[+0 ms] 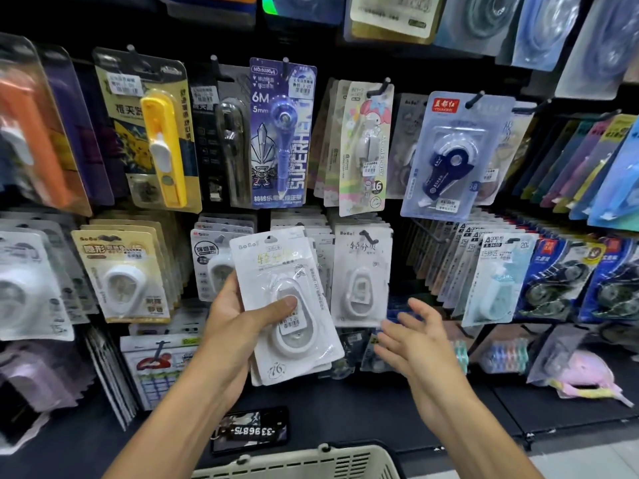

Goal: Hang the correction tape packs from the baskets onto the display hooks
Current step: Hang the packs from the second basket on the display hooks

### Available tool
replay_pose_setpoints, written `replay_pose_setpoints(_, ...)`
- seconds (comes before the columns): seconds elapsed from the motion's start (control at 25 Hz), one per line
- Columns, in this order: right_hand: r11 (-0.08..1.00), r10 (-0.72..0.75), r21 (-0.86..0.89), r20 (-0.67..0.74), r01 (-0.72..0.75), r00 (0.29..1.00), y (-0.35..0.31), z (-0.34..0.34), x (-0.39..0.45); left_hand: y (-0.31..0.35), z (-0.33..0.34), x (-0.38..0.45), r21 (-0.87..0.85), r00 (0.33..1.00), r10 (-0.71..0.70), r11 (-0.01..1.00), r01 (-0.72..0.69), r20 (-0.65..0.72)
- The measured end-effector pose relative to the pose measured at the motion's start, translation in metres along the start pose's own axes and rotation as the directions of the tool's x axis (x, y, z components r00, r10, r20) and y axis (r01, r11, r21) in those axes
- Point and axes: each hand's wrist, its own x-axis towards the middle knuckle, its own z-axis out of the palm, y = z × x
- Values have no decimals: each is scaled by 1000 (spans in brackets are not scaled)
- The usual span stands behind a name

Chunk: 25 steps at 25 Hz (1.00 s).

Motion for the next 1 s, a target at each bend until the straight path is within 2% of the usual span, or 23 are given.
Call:
replay_pose_setpoints(0.08, 996, -28, -82, 155, 41, 987, 5, 10, -7, -4, 4, -3, 11, 1000, 5, 1000, -4, -15)
replay_pose_setpoints(0.16, 980, -55, -161, 346, 117, 936, 7, 24, -21, -8, 12, -8, 65, 1000, 11, 998, -11, 3)
replay_pose_setpoints(0.2, 969, -75, -190, 388, 159, 919, 10, 30, -25, -9, 16, -10, 97, 1000, 9, 995, -11, 29)
replay_pose_setpoints(0.28, 967, -120, -167, 365, 192, 923, 11, 37, -29, -8, 18, -12, 118, 996, -10, 993, -1, 87)
replay_pose_setpoints(0.36, 989, -120, -52, 272, 139, 955, 5, 32, -23, -3, 13, -8, 71, 995, -25, 997, 18, 93)
replay_pose_setpoints(0.52, 995, -90, -42, 82, 94, 993, -11, 8, -8, 7, 5, -1, 95, 1000, 5, 996, -3, -26)
replay_pose_setpoints(0.72, 994, -110, -16, -143, 109, 984, -11, -3, -7, 10, 3, 2, 87, 993, 6, 996, 4, -117)
replay_pose_setpoints(0.8, 996, -83, -3, -103, 84, 991, -11, -2, -7, 10, 4, 1, 89, 993, 7, 996, 3, -121)
replay_pose_setpoints(0.88, 1000, -19, 21, 3, 19, 1000, -8, 2, -7, 11, 5, 0, 82, 993, 17, 997, -7, -114)
replay_pose_setpoints(0.96, 995, -31, -87, 101, 40, 994, -5, 7, -12, 9, 8, 1, 81, 993, 23, 997, -13, -118)
replay_pose_setpoints(1.0, 988, -48, -133, 194, 75, 980, -2, 13, -16, 7, 11, 1, 89, 993, 20, 996, -9, -119)
